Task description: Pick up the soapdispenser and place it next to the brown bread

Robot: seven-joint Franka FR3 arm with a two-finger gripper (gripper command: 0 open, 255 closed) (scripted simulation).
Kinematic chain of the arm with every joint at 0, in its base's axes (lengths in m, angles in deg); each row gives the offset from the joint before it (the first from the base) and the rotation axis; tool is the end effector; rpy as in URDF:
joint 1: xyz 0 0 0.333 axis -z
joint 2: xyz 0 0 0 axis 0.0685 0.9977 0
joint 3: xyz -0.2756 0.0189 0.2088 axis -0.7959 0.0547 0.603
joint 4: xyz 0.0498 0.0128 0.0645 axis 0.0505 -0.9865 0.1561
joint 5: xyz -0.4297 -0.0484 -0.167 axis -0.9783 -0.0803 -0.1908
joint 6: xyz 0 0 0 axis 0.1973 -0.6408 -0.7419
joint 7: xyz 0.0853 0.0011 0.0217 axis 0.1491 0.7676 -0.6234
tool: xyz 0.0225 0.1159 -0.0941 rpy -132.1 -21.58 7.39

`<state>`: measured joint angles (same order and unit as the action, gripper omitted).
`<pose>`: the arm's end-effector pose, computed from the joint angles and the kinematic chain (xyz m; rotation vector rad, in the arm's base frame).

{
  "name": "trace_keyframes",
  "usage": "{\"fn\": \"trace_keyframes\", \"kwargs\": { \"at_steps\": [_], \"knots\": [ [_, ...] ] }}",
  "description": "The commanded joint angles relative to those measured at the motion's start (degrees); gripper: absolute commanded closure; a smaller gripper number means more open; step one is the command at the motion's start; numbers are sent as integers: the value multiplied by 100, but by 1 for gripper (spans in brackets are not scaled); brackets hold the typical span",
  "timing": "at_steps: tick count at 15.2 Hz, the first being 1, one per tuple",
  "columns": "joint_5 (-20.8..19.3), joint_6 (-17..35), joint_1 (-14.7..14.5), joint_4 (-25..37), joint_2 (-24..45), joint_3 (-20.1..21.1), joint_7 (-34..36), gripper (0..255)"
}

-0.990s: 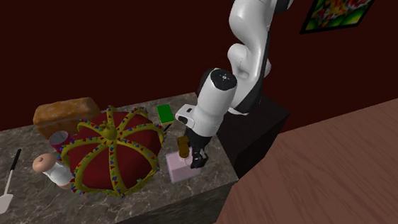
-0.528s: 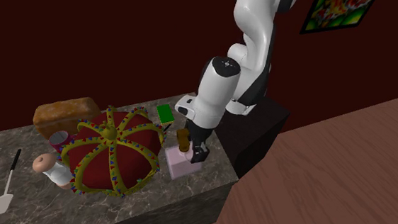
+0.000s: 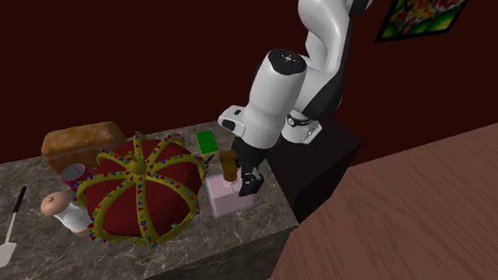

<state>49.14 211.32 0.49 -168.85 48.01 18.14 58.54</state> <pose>0.5631 0.2539 0.4290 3.0416 -0.5095 0.3923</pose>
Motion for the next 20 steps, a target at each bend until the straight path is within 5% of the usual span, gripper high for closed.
{"fn": "trace_keyframes", "kwargs": {
  "at_steps": [1,20],
  "knots": [
    [46,-155,2,123,-43,-13,-60,255],
    [248,-1574,4,1413,-217,-63,-365,255]
  ]
}}
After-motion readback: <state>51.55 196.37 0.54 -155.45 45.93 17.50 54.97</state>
